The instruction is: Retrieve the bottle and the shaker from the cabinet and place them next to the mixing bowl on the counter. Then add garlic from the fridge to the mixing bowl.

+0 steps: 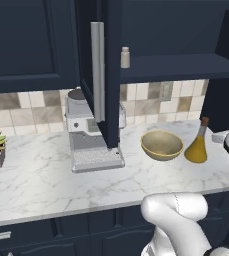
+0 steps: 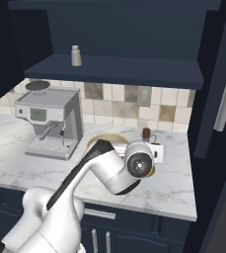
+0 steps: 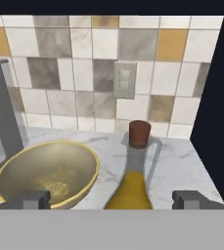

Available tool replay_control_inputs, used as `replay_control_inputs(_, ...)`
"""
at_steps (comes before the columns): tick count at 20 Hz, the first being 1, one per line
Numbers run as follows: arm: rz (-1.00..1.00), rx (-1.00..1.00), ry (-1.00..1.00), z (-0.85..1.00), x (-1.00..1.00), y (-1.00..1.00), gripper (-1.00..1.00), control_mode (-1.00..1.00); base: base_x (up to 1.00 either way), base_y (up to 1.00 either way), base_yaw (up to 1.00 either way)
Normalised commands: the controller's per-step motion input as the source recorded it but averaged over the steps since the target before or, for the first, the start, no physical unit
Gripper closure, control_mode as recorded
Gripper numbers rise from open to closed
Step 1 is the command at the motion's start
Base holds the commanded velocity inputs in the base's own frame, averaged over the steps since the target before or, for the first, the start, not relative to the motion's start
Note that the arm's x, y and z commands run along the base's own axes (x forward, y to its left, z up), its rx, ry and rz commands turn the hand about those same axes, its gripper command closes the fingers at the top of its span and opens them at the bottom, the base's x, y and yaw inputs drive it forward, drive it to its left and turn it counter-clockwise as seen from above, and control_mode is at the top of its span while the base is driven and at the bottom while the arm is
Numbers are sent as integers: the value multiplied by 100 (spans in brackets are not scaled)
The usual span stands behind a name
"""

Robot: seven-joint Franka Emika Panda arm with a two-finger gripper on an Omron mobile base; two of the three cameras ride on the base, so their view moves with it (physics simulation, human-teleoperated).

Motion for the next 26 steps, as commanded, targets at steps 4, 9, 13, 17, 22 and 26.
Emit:
replay_control_inputs(4, 0, 4, 17, 59, -77, 30, -100, -100, 0, 0, 0)
replay_control_inputs(9, -4, 3, 9, 47, -74, 43, -100, -100, 0, 0, 0)
replay_control_inputs(13, -20, 4, 5, 19, -69, 49, -100, -100, 0, 0, 0)
replay_control_inputs(17, -25, 6, 3, 13, -46, 56, -100, -100, 0, 0, 0)
replay_control_inputs(22, -20, 10, 0, 35, -19, 48, -100, -100, 0, 0, 0)
replay_control_inputs(26, 0, 16, 0, 62, 0, 31, -100, -100, 0, 0, 0)
